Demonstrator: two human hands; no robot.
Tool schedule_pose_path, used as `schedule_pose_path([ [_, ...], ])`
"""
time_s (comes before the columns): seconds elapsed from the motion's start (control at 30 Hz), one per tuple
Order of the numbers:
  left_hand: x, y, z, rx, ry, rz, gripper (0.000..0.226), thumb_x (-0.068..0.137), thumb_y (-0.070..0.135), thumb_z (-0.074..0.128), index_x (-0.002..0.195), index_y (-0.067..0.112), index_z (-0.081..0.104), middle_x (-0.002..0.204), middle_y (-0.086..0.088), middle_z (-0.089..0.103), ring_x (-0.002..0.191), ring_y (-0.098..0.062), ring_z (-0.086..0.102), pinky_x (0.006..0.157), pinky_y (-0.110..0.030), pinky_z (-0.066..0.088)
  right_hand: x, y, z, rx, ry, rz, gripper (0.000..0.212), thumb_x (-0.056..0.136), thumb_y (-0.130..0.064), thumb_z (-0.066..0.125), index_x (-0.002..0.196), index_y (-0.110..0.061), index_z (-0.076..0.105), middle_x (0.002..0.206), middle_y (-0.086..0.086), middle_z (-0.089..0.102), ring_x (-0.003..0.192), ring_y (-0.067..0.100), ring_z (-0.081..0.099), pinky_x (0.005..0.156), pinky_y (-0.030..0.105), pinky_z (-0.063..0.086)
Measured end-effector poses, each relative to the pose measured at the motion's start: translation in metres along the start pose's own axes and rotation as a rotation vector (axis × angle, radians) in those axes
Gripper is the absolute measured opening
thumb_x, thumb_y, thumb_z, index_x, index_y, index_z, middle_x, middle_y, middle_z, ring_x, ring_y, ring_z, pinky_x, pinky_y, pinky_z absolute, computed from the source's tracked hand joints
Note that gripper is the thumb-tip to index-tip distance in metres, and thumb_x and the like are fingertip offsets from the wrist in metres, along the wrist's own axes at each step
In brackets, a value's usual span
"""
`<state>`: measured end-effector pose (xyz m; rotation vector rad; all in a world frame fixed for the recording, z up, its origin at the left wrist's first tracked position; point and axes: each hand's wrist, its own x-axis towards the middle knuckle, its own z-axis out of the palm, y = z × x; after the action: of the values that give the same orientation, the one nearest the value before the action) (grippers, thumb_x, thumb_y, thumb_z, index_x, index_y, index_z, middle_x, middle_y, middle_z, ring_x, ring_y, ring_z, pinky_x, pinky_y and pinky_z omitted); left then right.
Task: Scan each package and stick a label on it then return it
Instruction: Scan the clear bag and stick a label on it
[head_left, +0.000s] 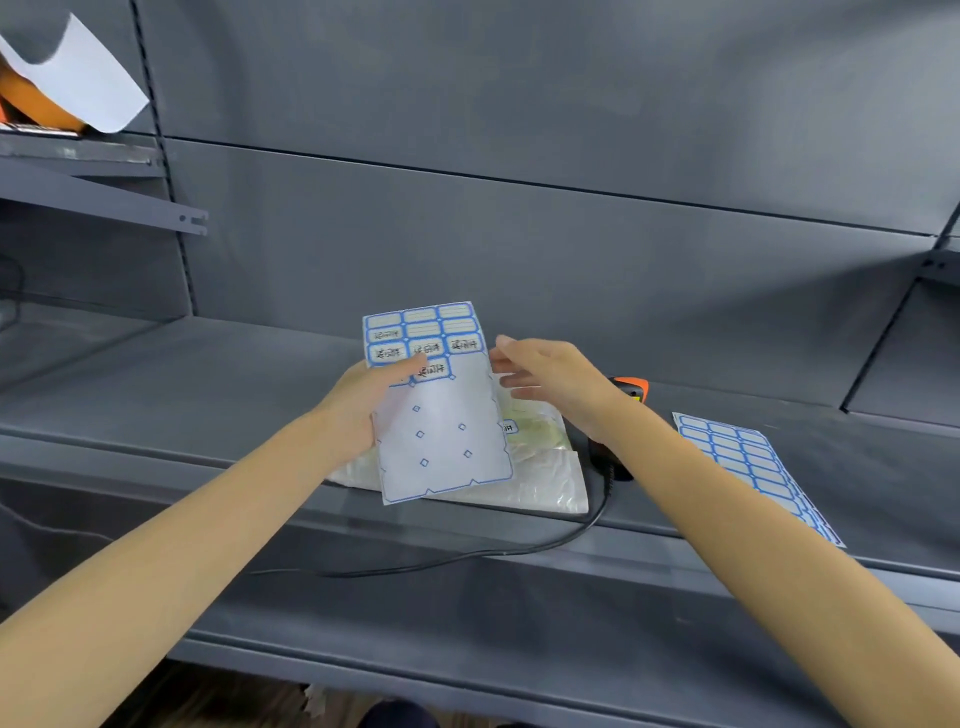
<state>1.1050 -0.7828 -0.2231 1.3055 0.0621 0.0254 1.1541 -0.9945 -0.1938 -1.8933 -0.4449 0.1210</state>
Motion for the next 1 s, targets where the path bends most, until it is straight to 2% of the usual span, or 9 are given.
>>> schedule_pose_path([
  [0.13, -0.001, -0.004, 0.022, 0.040, -0.026, -0.004, 0.029, 0.092, 0.021, 0.062, 0.120, 0.021, 0.064, 0.111, -0.002, 0.072, 0.090, -0.018, 0.069, 0.067, -0.029, 0.055, -0.005, -0.004, 0.000, 0.178, 0.036, 0.006, 0.013, 0.091, -0.021, 0.064, 0.095, -0.009, 0.064, 0.102, 0.012, 0.072, 0.079, 0.016, 0.066, 0.075, 0.025, 0.056],
  [0.3, -0.002, -0.005, 0.032, 0.046, -0.091, -0.001, 0.021, 0.093, 0.021, 0.061, 0.112, 0.015, 0.065, 0.111, -0.006, 0.071, 0.095, -0.022, 0.067, 0.077, -0.033, 0.057, -0.018, 0.002, -0.029, 0.209, 0.109, -0.007, 0.009, 0.090, -0.016, 0.066, 0.090, -0.011, 0.058, 0.076, -0.001, 0.072, 0.062, 0.010, 0.066, 0.058, 0.024, 0.052],
  [0.4, 0.002, -0.005, 0.018, 0.207, 0.085, 0.090, 0.017, 0.091, 0.014, 0.064, 0.108, 0.013, 0.064, 0.118, -0.010, 0.063, 0.104, -0.029, 0.062, 0.090, -0.038, 0.052, -0.035, 0.009, -0.074, 0.216, 0.199, -0.013, 0.008, 0.089, -0.014, 0.067, 0.088, -0.011, 0.060, 0.071, -0.001, 0.070, 0.057, 0.010, 0.064, 0.054, 0.022, 0.052],
  [0.47, 0.008, -0.007, 0.002, 0.417, 0.266, 0.178, 0.018, 0.090, 0.011, 0.065, 0.107, 0.015, 0.065, 0.122, -0.007, 0.061, 0.101, -0.024, 0.060, 0.085, -0.034, 0.050, -0.049, 0.021, -0.114, 0.193, 0.274, 0.023, 0.006, 0.089, -0.015, 0.067, 0.088, -0.011, 0.063, 0.077, 0.003, 0.071, 0.062, 0.013, 0.064, 0.056, 0.023, 0.054],
  [0.57, 0.018, -0.009, -0.020, 0.591, 0.430, 0.162, 0.029, 0.085, 0.014, 0.069, 0.113, 0.015, 0.062, 0.118, -0.007, 0.063, 0.095, -0.022, 0.055, 0.065, -0.027, 0.044, -0.069, 0.046, -0.174, 0.104, 0.383, 0.134, 0.009, 0.088, -0.013, 0.067, 0.095, -0.008, 0.065, 0.089, 0.011, 0.068, 0.073, 0.020, 0.061, 0.066, 0.025, 0.055],
  [0.73, 0.023, -0.014, -0.032, 0.901, 0.434, 0.026, 0.059, 0.079, 0.028, 0.077, 0.128, 0.005, 0.051, 0.130, -0.013, 0.052, 0.114, -0.034, 0.049, 0.085, -0.036, 0.036, -0.090, 0.102, -0.232, -0.260, 0.576, 0.361, 0.011, 0.084, -0.008, 0.071, 0.088, 0.002, 0.068, 0.069, 0.011, 0.054, 0.055, 0.019, 0.042, 0.053, 0.023, 0.044],
  [0.87, 0.020, -0.013, -0.027, 0.975, 0.381, -0.140, 0.055, 0.054, 0.038, 0.084, 0.082, 0.001, 0.055, 0.091, -0.022, 0.058, 0.082, -0.037, 0.054, 0.072, -0.039, 0.041, -0.092, 0.131, -0.234, -0.562, 0.629, 0.555, 0.019, 0.083, -0.016, 0.068, 0.069, -0.003, 0.067, 0.065, 0.011, 0.055, 0.062, 0.020, 0.048, 0.068, 0.027, 0.043],
  [0.93, 0.019, -0.014, -0.026, 1.034, 0.396, -0.188, 0.052, 0.068, 0.034, 0.084, 0.084, -0.007, 0.055, 0.101, -0.031, 0.060, 0.092, -0.043, 0.057, 0.088, -0.049, 0.045, -0.094, 0.138, -0.227, -0.635, 0.629, 0.576, 0.019, 0.082, -0.015, 0.065, 0.068, -0.002, 0.065, 0.067, 0.012, 0.056, 0.066, 0.023, 0.050, 0.065, 0.027, 0.040],
  [1.0, 0.018, -0.015, -0.026, 1.037, 0.423, -0.195, 0.048, 0.072, 0.031, 0.083, 0.081, -0.001, 0.047, 0.094, -0.026, 0.055, 0.095, -0.041, 0.055, 0.085, -0.049, 0.044, -0.095, 0.146, -0.223, -0.660, 0.635, 0.569, 0.018, 0.082, -0.013, 0.063, 0.078, 0.004, 0.067, 0.078, 0.019, 0.067, 0.069, 0.030, 0.056, 0.065, 0.029, 0.044],
])
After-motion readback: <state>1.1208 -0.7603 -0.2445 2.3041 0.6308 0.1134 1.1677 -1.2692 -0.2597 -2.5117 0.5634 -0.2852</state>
